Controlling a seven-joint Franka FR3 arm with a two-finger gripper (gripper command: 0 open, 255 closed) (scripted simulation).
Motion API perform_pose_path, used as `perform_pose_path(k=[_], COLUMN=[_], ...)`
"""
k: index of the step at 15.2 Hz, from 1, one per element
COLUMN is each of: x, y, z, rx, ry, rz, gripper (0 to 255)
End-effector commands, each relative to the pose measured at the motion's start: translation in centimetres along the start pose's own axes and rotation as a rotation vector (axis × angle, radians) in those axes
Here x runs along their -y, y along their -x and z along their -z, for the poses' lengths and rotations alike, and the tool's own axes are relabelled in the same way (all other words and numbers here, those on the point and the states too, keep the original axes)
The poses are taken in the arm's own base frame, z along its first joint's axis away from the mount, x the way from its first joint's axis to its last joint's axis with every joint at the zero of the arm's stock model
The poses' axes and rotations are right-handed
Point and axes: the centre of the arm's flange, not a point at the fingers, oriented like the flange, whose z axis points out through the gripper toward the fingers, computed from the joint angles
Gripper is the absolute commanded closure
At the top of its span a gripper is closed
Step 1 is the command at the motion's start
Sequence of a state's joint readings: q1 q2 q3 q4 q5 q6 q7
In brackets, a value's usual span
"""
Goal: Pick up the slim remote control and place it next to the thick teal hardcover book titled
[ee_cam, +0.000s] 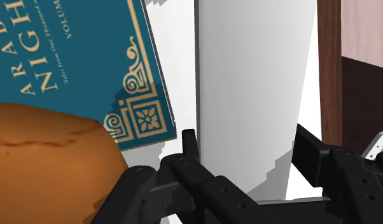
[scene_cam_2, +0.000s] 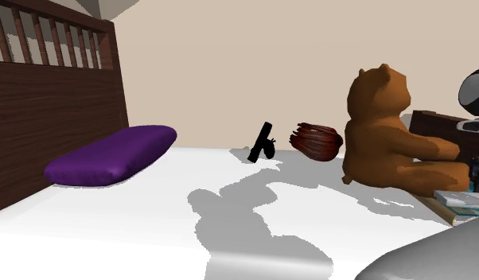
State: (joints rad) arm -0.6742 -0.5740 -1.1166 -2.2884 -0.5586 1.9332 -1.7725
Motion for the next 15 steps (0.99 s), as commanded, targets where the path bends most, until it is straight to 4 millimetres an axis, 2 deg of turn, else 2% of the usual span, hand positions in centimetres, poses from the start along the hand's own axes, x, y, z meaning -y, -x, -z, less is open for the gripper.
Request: perform_pose_path(k=[1,15], x=[-0.1,-0.2], y=[0.5,0.5], z=[-0.9,-8.3], rx=[0.001,0.001], ry=[0.0,0.0], rz=[0.001,0.001], gripper=[255,255])
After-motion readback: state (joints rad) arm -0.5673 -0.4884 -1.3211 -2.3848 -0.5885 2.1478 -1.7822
